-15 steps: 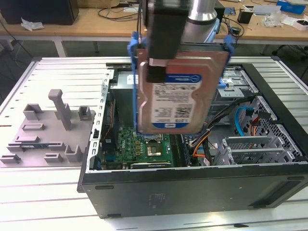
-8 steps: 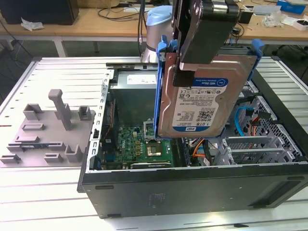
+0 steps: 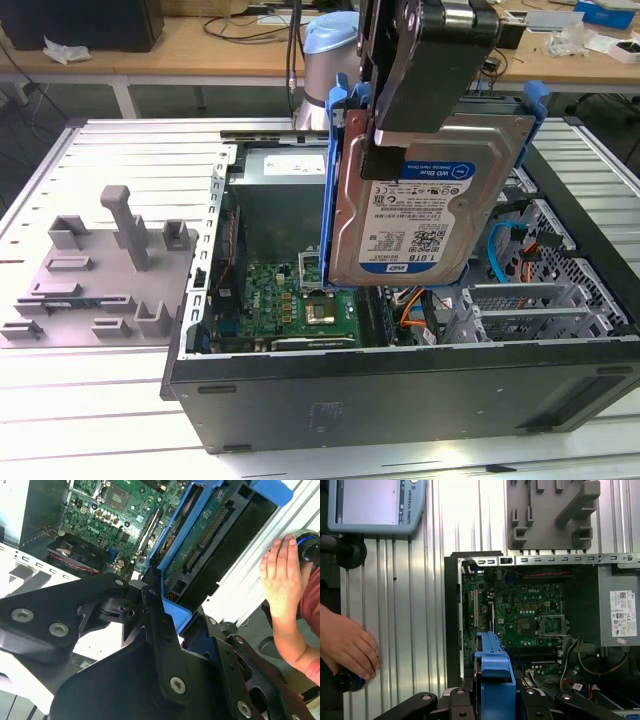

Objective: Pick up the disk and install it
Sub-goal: 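Pick up the disk, then insert the disk into the insertion slot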

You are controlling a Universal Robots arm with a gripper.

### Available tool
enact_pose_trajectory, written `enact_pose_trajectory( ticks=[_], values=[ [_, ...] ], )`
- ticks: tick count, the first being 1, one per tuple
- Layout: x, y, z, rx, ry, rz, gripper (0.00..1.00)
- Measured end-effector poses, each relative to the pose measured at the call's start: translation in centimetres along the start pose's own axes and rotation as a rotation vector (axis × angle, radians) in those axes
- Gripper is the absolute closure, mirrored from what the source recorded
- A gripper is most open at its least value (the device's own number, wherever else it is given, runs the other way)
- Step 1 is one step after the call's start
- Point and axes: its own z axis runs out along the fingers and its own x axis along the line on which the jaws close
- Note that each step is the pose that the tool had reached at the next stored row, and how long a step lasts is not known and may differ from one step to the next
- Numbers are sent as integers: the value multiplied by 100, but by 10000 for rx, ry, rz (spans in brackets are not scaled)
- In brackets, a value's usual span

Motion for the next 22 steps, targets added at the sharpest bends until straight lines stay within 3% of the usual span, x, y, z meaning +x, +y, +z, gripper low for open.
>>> enact_pose_trajectory(
  ticks=[22],
  values=[
    [-6,-11,-1,-1,-1,-2,63]
  ],
)
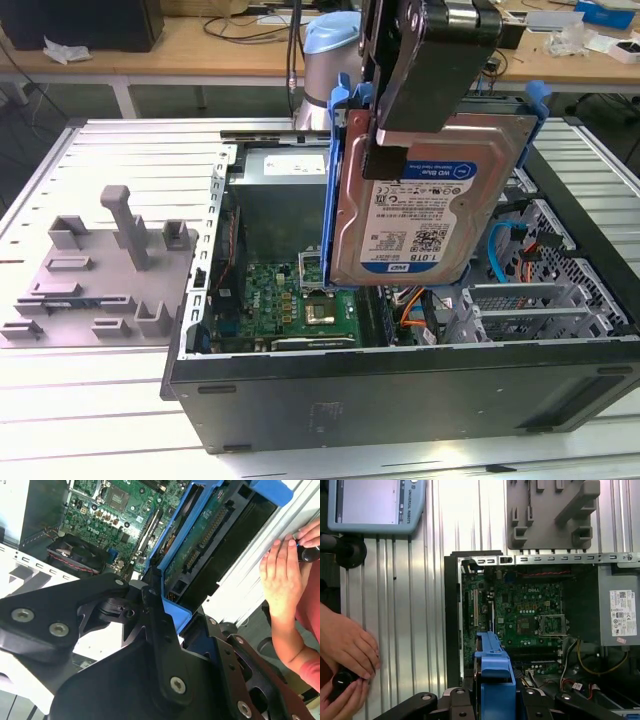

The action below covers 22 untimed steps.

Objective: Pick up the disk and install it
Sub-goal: 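Insert the disk into the insertion slot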

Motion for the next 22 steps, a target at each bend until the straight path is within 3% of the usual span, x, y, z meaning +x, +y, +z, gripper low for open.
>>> enact_pose_trajectory(
  ticks=[7,16,20,22],
  values=[
    [-123,5,-2,0,1,-10,63],
    [-140,-2,-3,4,-16,-330,63],
    [-140,-3,-2,7,-207,-356,63],
    [-140,-3,-3,10,-342,-370,63]
  ],
)
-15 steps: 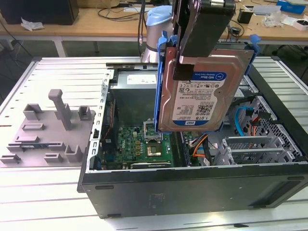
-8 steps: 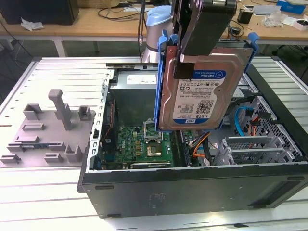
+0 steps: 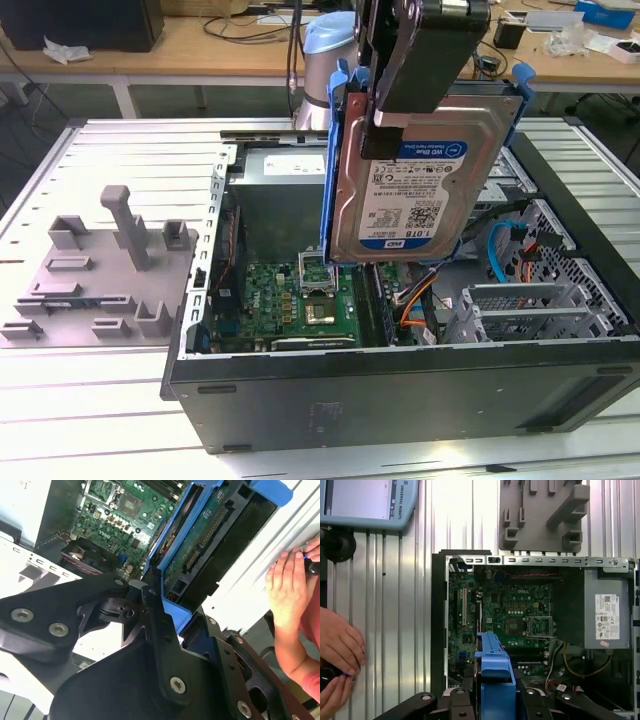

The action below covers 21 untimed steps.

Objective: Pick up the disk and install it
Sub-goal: 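Insert the disk into the insertion slot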

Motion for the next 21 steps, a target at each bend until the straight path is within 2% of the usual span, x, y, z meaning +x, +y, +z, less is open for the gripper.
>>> enact_pose_trajectory(
  ticks=[3,21],
  values=[
    [-1,0,1,2,-32,-6,63],
    [0,-16,-1,2,-60,-7,63]
  ],
)
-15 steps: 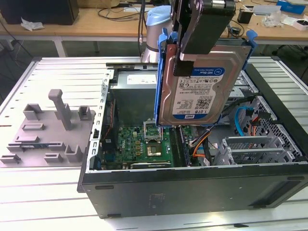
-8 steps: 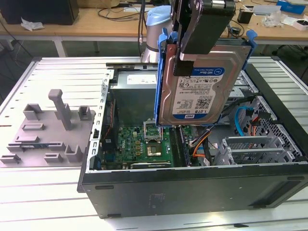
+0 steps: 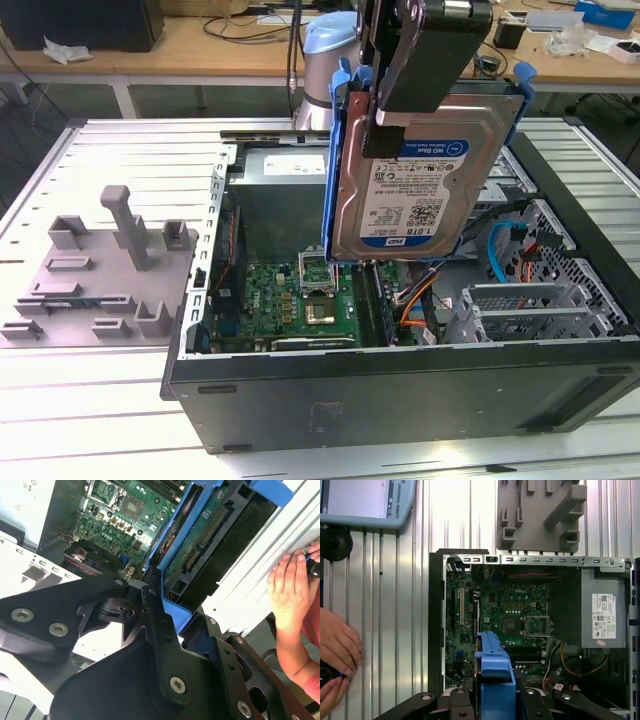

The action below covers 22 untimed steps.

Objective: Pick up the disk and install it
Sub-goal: 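Insert the disk into the insertion slot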

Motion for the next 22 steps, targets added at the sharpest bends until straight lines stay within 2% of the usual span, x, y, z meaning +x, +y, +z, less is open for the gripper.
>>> enact_pose_trajectory(
  ticks=[3,6,9,13,22],
  values=[
    [0,-14,0,30,-1,-1,63],
    [0,-23,4,145,-1,41,63],
    [0,-27,10,194,-6,149,63],
    [0,-36,14,202,-9,208,63],
    [0,-127,17,205,-13,320,63]
  ],
)
